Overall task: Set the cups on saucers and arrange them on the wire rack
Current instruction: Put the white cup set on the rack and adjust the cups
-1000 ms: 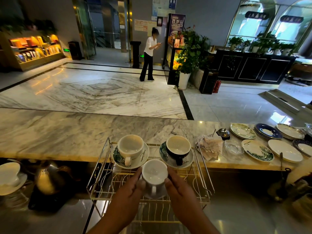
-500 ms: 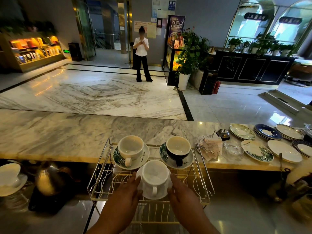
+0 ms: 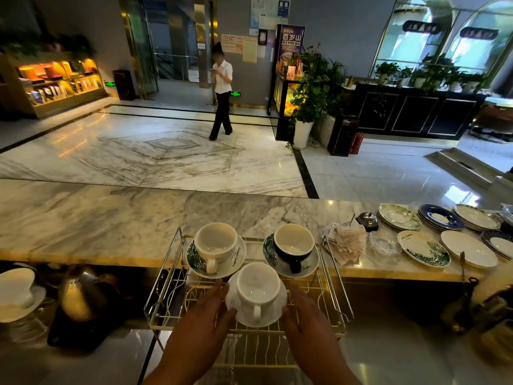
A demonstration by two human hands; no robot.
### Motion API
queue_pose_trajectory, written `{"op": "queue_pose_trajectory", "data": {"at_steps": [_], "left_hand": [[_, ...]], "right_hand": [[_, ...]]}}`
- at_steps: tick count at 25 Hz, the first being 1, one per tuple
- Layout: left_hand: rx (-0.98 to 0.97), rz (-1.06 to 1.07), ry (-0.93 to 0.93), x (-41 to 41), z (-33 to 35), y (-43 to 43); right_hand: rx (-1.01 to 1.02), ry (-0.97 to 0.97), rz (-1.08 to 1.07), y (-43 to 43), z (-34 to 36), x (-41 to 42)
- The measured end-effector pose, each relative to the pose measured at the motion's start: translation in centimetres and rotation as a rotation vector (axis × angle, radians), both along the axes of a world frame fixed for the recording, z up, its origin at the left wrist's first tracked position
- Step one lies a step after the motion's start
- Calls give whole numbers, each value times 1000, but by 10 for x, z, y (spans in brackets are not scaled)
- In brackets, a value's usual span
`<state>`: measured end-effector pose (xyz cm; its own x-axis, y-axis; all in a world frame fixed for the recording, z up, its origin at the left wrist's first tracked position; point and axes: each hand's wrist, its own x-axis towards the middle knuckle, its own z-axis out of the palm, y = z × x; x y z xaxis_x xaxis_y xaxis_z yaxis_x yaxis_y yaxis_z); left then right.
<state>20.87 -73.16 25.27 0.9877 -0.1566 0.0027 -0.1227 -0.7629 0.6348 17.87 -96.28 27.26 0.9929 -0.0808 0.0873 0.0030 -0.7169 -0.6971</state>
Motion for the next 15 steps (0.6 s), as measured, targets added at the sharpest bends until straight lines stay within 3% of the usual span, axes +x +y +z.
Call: {"op": "queue_pose_trajectory", "data": {"at_steps": [3,6,15], "left_hand": [[-130,278,-95,19,16,10],[-82,385,-112,51,26,16],[-19,302,-103,75,25,14]], "right_hand": [[200,-65,-244,-18,13,19],[196,-17,-316,-30,24,51],[25,7,-234,-27,16,82]]}}
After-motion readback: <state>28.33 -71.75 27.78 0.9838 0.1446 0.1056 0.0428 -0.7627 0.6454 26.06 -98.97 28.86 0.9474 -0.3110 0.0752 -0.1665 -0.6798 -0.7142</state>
